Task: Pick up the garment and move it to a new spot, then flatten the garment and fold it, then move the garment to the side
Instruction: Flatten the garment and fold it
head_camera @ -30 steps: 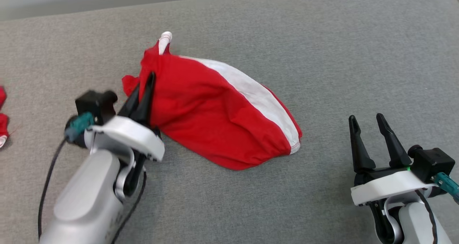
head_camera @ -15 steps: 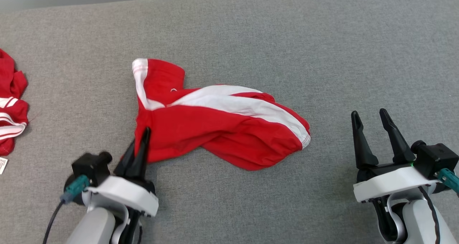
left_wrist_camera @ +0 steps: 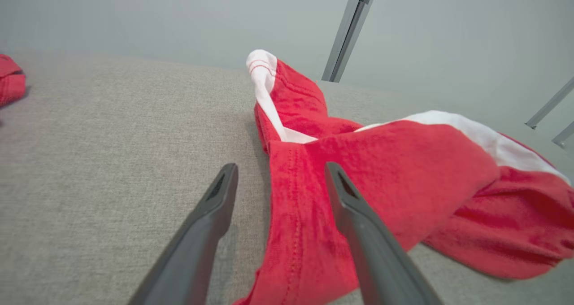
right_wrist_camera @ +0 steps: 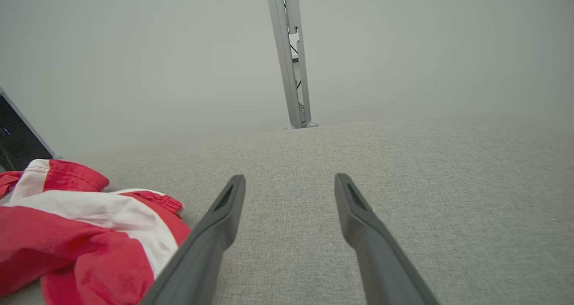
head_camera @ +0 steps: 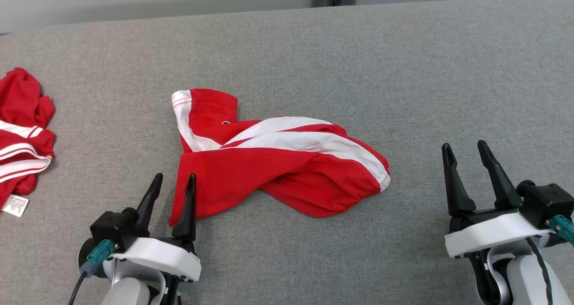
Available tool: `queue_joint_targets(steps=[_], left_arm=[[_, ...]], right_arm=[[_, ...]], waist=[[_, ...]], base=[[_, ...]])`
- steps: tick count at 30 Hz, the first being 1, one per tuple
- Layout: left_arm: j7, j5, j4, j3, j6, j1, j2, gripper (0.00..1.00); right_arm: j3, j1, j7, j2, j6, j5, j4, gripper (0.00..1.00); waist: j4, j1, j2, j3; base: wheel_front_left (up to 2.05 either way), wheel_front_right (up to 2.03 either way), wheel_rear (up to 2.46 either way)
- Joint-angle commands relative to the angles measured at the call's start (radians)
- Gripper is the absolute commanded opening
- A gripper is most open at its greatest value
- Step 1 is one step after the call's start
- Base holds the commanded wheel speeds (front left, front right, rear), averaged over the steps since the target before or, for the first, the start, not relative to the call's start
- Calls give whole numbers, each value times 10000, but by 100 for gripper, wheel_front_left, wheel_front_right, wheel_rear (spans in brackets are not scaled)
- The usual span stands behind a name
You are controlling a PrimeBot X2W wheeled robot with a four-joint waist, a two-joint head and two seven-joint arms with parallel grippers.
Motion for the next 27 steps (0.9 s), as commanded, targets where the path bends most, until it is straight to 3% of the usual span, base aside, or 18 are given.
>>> queue_joint_targets(steps=[1, 8, 15, 27], left_arm=[[-45, 127, -146, 109, 140, 110, -17, 100], [-46, 600, -943, 465, 684, -113, 14, 100], [127, 1032, -1189, 573, 1117, 36, 421, 100], [545, 1010, -1540, 502, 1467, 748, 649, 100]], right_arm=[[-53, 117, 43, -50, 2, -47, -55, 100], [-218, 362, 204, -49, 2, -267, -213, 100], [-207, 646, 412, -50, 2, -474, -364, 100], [-310, 982, 605, -52, 2, -584, -625, 100]], waist=[[24, 0, -1, -115], [74, 0, -1, -507], [93, 0, -1, -839], [210, 0, -1, -995]], base=[[0, 0, 0], [0, 0, 0], [0, 0, 0], [0, 0, 0]])
